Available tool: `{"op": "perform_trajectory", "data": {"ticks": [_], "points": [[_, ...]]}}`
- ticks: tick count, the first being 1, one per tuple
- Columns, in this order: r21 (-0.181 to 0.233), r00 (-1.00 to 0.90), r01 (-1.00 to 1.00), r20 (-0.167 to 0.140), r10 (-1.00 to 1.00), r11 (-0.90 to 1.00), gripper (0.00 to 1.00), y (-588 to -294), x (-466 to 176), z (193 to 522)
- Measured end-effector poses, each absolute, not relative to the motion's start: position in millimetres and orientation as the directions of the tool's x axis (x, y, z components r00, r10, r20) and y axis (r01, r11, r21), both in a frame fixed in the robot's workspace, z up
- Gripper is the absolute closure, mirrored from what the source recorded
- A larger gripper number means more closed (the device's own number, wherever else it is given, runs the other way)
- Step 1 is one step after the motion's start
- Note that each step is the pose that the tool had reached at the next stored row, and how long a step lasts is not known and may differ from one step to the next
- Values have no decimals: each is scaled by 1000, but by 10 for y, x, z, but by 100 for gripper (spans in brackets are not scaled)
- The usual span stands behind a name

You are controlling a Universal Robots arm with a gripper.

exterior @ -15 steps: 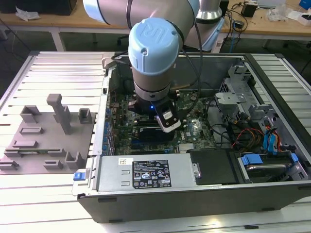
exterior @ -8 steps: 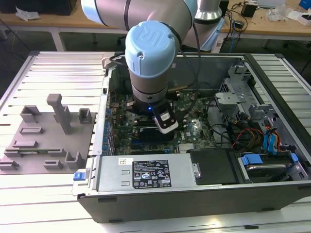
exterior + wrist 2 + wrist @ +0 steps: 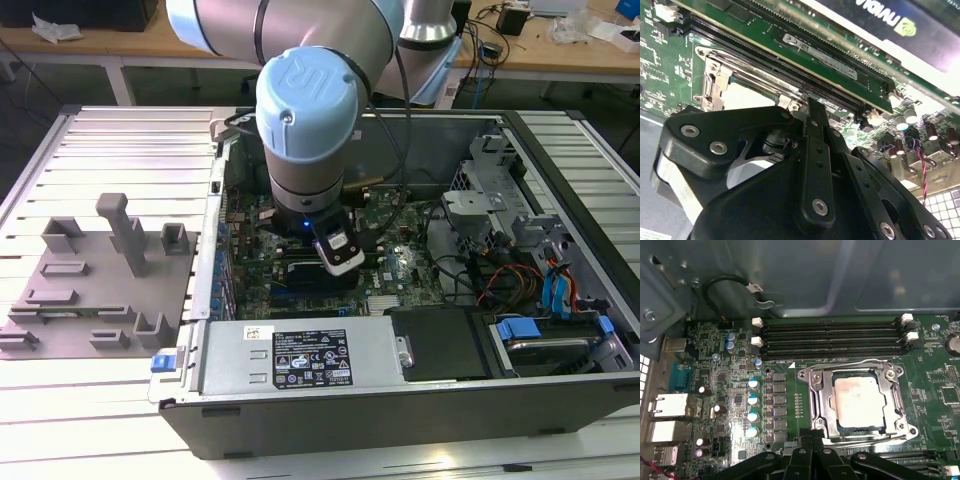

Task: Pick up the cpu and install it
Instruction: 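Install the second cpu locking lever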

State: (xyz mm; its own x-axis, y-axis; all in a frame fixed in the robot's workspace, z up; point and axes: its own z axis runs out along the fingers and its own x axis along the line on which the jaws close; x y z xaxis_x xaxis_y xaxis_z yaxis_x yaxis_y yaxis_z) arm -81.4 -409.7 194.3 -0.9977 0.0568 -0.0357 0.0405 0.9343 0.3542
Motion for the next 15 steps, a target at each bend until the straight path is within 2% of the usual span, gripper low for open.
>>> {"op": "perform_trajectory", "data": {"ticks": [10, 13, 15], "points": [[366, -998, 41, -35, 57, 930, 89, -4062, -815, 1952], [352, -998, 40, -36, 57, 935, 89, -4063, -809, 2086], [322, -998, 41, -37, 56, 946, 89, -4063, -798, 2114]]}}
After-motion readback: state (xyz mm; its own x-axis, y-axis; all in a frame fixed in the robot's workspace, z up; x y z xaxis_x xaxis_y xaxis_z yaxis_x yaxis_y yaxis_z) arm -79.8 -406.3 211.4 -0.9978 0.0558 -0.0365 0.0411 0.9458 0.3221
